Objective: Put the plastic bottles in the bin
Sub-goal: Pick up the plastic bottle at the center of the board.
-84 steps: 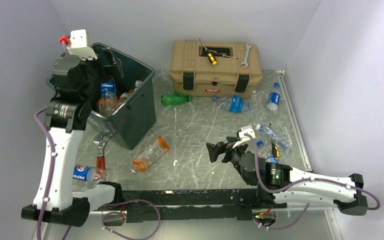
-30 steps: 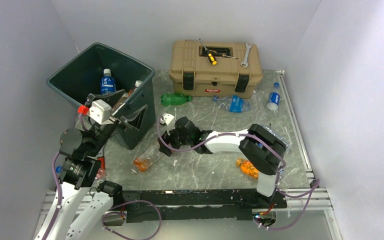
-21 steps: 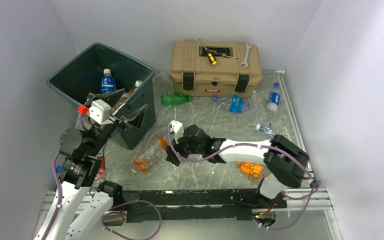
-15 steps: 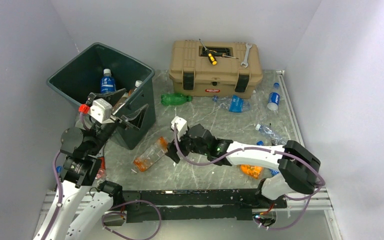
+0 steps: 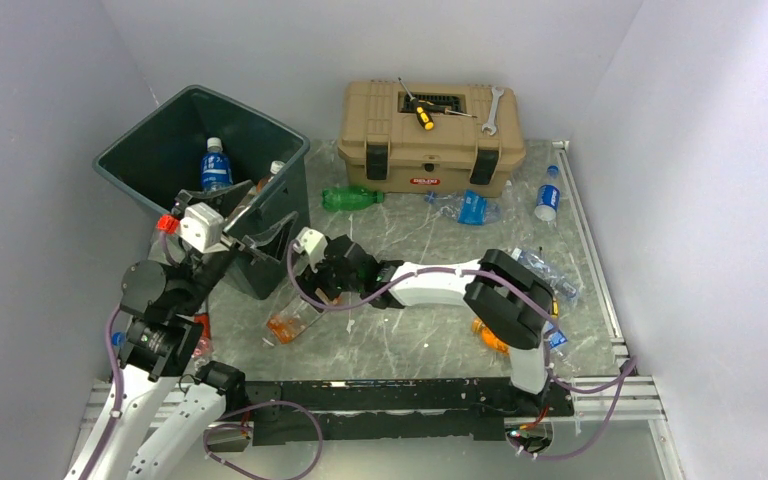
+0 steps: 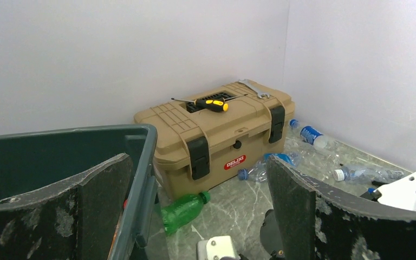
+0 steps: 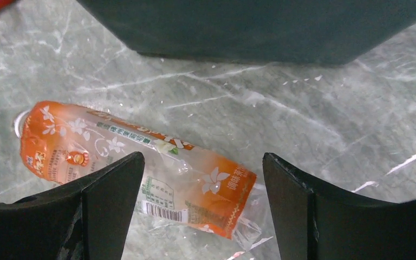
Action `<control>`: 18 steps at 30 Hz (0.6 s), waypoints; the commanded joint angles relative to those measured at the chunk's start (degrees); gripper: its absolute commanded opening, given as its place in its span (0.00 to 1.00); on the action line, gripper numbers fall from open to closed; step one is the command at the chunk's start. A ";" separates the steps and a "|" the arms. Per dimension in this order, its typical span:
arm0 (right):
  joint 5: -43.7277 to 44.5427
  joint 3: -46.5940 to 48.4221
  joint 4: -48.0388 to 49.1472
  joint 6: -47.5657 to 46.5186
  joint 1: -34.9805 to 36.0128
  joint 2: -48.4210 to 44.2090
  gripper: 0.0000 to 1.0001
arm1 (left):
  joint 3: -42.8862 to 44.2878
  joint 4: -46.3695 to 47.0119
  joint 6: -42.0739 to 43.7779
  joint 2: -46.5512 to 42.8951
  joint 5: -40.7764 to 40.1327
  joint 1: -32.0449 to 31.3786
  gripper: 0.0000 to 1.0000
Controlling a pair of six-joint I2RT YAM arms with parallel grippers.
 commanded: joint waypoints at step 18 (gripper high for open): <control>1.10 -15.64 -5.95 1.68 5.53 -17.47 0.91 | 0.50 1.92 -1.39 -0.17 0.41 -0.25 0.99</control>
